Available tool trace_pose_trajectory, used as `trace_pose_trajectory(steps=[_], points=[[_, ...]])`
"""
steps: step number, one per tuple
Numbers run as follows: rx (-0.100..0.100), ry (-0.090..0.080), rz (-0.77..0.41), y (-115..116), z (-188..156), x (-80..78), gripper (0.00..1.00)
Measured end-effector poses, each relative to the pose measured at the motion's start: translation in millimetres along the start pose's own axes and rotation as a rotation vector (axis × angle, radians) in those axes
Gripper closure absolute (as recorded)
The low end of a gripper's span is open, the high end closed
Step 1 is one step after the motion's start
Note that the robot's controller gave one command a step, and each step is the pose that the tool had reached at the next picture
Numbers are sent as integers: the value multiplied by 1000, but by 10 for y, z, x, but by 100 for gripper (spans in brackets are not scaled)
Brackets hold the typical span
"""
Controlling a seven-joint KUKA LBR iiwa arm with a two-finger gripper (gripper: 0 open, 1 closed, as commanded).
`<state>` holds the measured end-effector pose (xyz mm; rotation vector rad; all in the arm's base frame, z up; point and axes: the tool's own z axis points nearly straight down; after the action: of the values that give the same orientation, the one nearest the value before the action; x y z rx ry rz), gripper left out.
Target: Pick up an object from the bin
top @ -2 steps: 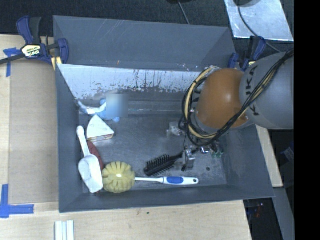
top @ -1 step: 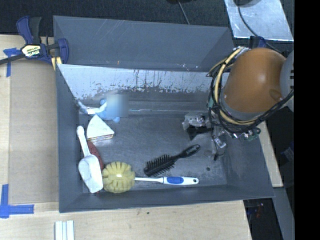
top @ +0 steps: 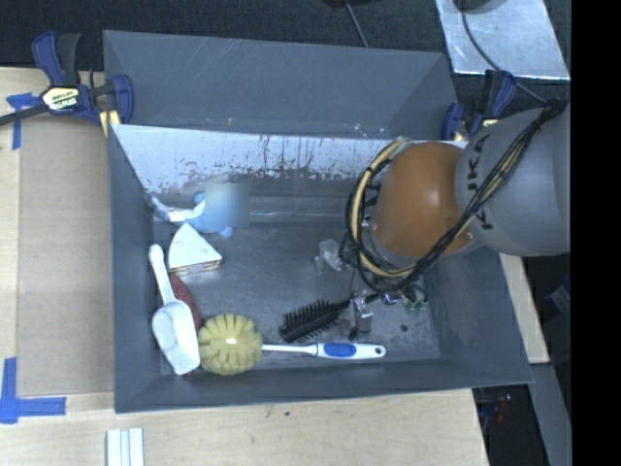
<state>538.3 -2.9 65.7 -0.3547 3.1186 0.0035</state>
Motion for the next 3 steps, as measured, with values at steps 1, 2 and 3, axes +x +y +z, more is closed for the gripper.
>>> trace_pose_trajectory(steps=[1, 2, 3], points=[[17, -17, -495, -285, -51, -123, 0], [3, -9, -43, -55, -39, -45, 100], [3, -9, -43, -55, -39, -45, 100]])
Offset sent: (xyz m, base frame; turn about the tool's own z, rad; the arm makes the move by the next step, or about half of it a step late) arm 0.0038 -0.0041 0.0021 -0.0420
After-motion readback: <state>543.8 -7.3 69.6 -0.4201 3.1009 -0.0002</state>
